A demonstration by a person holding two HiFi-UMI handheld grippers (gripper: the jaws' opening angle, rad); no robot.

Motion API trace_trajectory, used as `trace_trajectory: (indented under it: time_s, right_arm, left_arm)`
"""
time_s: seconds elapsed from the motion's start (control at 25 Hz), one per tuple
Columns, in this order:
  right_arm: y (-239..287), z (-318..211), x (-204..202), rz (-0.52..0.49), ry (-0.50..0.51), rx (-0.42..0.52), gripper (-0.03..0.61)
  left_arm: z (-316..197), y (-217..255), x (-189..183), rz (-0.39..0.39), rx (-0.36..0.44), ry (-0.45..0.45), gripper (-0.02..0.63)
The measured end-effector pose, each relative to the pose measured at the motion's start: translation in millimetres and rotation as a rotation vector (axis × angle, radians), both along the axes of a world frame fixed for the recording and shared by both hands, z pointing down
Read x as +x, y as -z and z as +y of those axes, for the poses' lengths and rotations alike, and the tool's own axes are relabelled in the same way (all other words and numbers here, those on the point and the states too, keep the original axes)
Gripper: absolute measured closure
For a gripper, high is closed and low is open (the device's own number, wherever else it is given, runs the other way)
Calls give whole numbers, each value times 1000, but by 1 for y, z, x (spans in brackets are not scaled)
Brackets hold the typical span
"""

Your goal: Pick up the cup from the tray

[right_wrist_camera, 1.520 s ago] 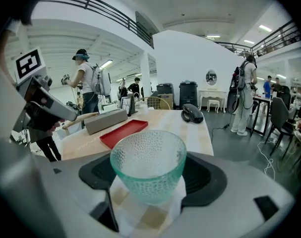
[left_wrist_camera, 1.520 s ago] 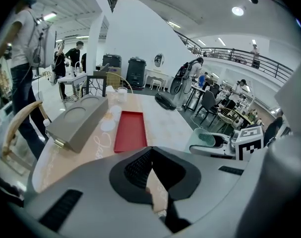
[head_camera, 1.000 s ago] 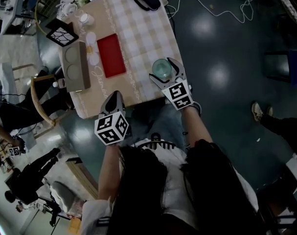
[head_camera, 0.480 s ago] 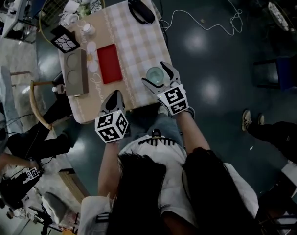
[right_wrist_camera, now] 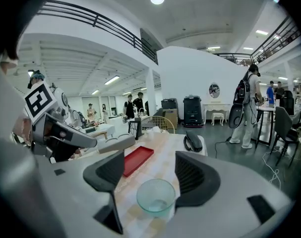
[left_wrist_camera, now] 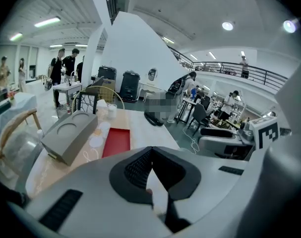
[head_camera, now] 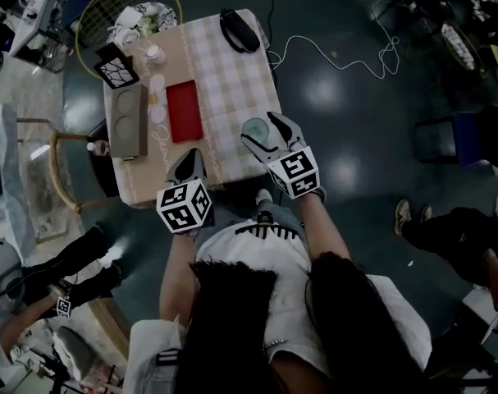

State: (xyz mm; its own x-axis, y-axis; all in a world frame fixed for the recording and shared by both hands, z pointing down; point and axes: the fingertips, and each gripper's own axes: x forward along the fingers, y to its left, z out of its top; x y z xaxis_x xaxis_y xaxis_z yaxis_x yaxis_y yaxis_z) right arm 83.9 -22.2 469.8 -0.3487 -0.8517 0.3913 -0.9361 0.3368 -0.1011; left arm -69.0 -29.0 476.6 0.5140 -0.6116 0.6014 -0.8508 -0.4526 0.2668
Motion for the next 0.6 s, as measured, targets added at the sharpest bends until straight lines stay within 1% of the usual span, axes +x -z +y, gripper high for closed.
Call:
trace_trajectory:
  time_s: [0.04, 0.08, 0.2, 0.32, 0.52, 0.6]
  right_arm:
    - [1, 3, -1, 1, 0, 4, 278]
    - [1, 5, -2, 4, 1, 7, 306]
    - [6, 8, -1, 19, 5, 15, 367]
    - [11, 11, 1, 19, -15, 15, 443]
    - [13, 18, 1, 20, -25, 24, 508]
    - [14, 21, 1, 17, -33, 28, 546]
  left_arm:
    - [2, -1, 0, -16, 11, -7, 606]
    - [4, -3, -1, -26, 17, -10, 606]
    - [8, -3, 1, -19, 17, -3, 606]
    - [11, 2, 1, -22, 18, -1, 606]
    - [13, 11, 0, 0, 45, 15, 606]
    - [15, 15, 1, 6, 55, 19, 606]
